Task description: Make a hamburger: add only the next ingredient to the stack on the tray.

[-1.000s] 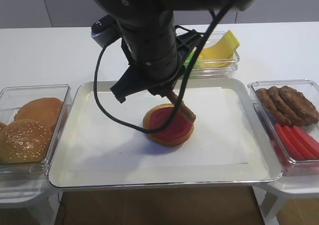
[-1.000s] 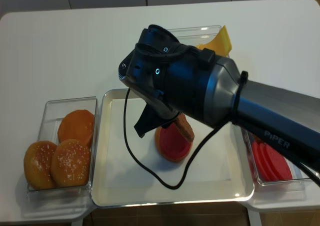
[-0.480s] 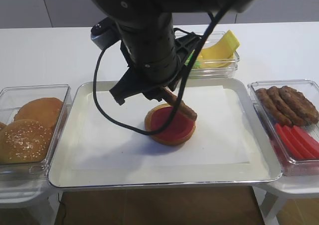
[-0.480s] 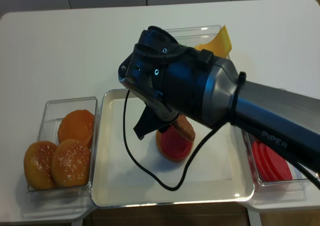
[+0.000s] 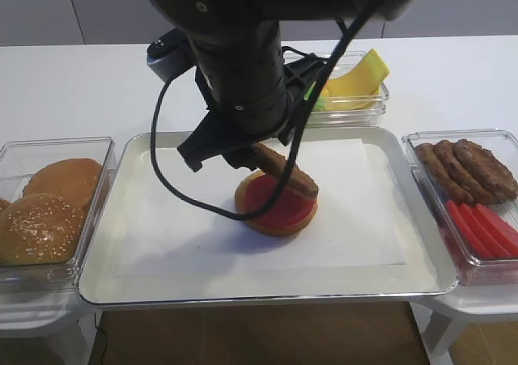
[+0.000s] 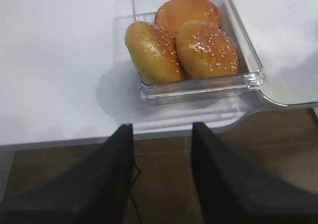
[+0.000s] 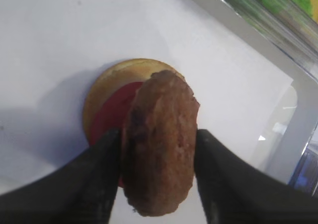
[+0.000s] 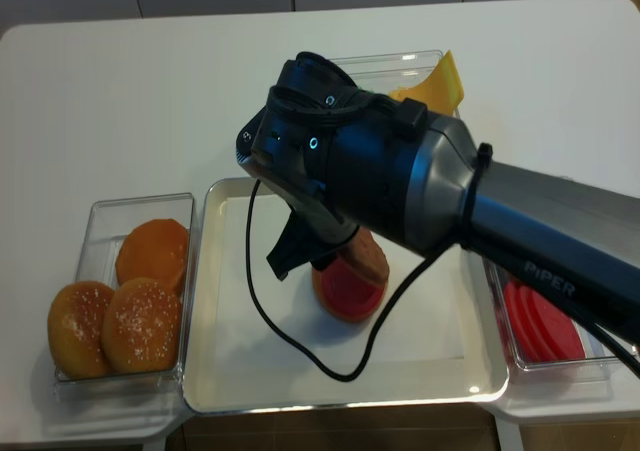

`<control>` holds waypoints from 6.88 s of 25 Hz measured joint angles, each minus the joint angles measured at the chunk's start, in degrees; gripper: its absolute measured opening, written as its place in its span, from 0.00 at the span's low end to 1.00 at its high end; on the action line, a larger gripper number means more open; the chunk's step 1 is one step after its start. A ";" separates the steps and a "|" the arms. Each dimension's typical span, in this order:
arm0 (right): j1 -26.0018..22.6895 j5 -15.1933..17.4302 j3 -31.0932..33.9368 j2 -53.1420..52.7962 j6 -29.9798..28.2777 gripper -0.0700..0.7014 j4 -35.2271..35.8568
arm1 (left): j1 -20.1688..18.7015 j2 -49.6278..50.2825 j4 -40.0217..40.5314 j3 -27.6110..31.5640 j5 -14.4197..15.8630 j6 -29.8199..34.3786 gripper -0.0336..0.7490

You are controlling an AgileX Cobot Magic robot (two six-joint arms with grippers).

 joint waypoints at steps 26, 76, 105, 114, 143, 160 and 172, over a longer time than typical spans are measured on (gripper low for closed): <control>-0.52 0.61 -2.49 0.00 -5.69 0.74 6.20 | 0.00 0.00 0.00 0.00 0.00 0.00 0.41; -45.56 1.94 27.69 -47.88 -17.23 0.74 21.96 | 0.00 0.00 0.00 0.00 0.00 0.00 0.41; -45.56 3.88 44.22 -104.55 -19.03 0.74 22.49 | 0.00 0.00 0.00 0.00 0.00 0.00 0.41; -45.56 4.02 56.22 -108.34 -19.27 0.74 23.26 | 0.00 0.00 0.00 0.00 0.00 0.00 0.41; -45.56 -3.88 63.98 -108.34 -25.22 0.74 23.56 | 0.00 0.00 0.00 0.00 0.00 0.00 0.41; -45.56 -3.88 63.98 -108.34 -25.22 0.74 23.56 | 0.00 0.00 0.00 0.00 0.00 0.00 0.41; -45.56 -3.88 63.98 -108.34 -25.26 0.74 23.56 | 0.00 0.00 0.00 0.00 0.00 0.00 0.41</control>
